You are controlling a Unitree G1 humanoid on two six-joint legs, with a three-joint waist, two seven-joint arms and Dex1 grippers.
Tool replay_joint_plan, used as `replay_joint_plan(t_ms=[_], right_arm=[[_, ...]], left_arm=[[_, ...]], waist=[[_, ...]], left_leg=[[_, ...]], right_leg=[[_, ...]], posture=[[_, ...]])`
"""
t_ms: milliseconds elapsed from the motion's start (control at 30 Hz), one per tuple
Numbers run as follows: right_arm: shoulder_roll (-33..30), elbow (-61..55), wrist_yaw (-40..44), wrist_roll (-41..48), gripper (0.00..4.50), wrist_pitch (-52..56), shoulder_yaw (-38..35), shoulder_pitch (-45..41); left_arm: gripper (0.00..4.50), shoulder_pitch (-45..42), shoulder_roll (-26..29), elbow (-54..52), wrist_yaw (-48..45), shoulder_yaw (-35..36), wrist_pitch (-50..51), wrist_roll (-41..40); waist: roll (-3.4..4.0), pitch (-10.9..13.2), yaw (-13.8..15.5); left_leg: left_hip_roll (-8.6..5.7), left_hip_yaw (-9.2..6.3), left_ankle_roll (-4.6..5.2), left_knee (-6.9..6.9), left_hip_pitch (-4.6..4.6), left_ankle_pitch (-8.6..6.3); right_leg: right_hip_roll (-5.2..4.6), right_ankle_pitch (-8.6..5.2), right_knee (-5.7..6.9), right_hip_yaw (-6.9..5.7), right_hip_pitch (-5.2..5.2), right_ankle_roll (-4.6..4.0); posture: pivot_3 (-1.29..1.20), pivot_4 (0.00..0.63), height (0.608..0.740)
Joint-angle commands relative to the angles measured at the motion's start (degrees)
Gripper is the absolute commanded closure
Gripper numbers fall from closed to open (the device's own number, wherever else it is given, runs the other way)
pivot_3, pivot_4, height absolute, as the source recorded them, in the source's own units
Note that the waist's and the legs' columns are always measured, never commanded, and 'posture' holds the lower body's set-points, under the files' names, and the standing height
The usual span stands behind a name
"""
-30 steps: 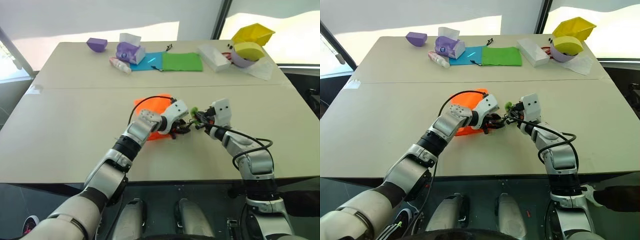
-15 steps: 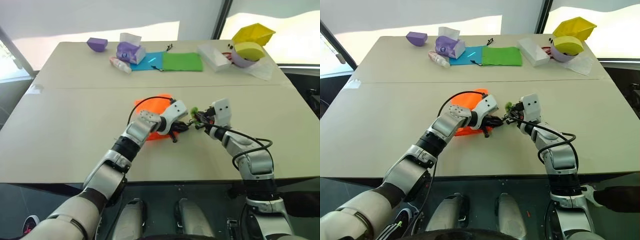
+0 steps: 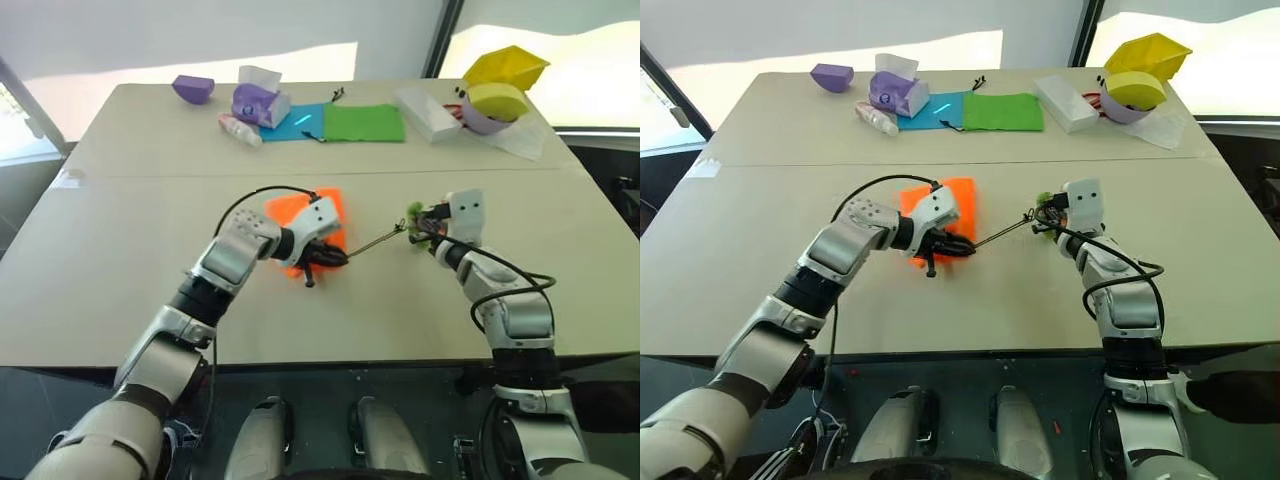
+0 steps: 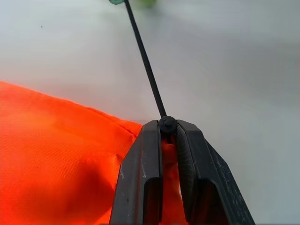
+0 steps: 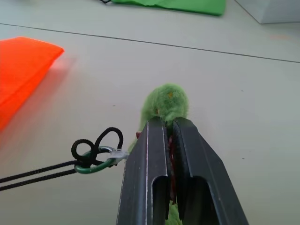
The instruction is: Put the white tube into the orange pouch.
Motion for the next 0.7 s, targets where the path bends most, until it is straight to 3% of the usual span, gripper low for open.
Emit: replay_joint_plan(t_ms=[33,233,533,567,633,700], right_arm=[[-1.3,0.7,-1.9,-1.2,4.50,-2.0,-2.5,-1.8],[-3.2,5.6,-4.8,-3.4,4.50,-3.0,-3.6,-3.6],[-3.6,4.1,1.0,-3.2,4.50,-3.5,1.8,-2.1],[-3.8,3.6,2.4,-2.8,4.50,-2.8,2.3,-1.7],[-3.9,2.9,5.4,-1.6,3.76,-3.4,2.6,-1.0],[-3.8,2.2,7.2,-0.3,2.88,-3.2,2.2,-1.0]], left_arm=[[4.03,0.6,1.7,-5.3,-3.0,0.8,-1.2,-2.0],[4.03,5.0,10.1,-8.1,-8.3,-0.6,-6.2,-0.5],[4.03,7.0,3.9,-6.4,-0.4,3.2,-4.9,-3.1],[3.77,7.2,2.7,-6.3,0.9,4.5,-4.6,-4.1],[3.21,7.7,0.7,-7.0,3.2,6.6,-3.8,-6.0],[2.27,8.1,-0.9,-8.4,5.3,9.3,-4.0,-7.9]], waist=[[0.00,0.0,0.1],[0.02,0.0,-0.2],[0.03,0.0,0.0],[0.03,0.0,0.0],[0.02,0.0,0.0],[0.03,0.0,0.0]], left_leg=[[-0.03,0.00,0.00,0.00,0.00,0.00],[-0.07,0.09,0.00,-0.04,-0.01,0.00],[-0.14,0.10,0.03,0.03,-0.03,-0.01],[-0.11,0.09,0.03,0.03,-0.03,-0.01],[-0.07,0.07,0.03,0.02,-0.03,-0.01],[-0.05,0.06,0.03,0.03,-0.03,-0.01]], right_leg=[[-0.06,0.00,0.00,-0.01,0.02,0.00],[-0.14,0.00,-0.05,-0.01,-0.02,0.00],[-0.21,0.01,-0.10,-0.04,0.05,0.03],[-0.17,0.01,-0.08,-0.05,0.04,0.03],[-0.09,0.01,-0.04,-0.06,0.02,0.03],[-0.07,0.01,0.00,-0.06,0.01,0.03]], posture=[[0.00,0.150,0.740],[0.00,0.150,0.740],[0.00,0.150,0.740],[0.00,0.150,0.740],[0.00,0.150,0.740],[0.00,0.150,0.740]])
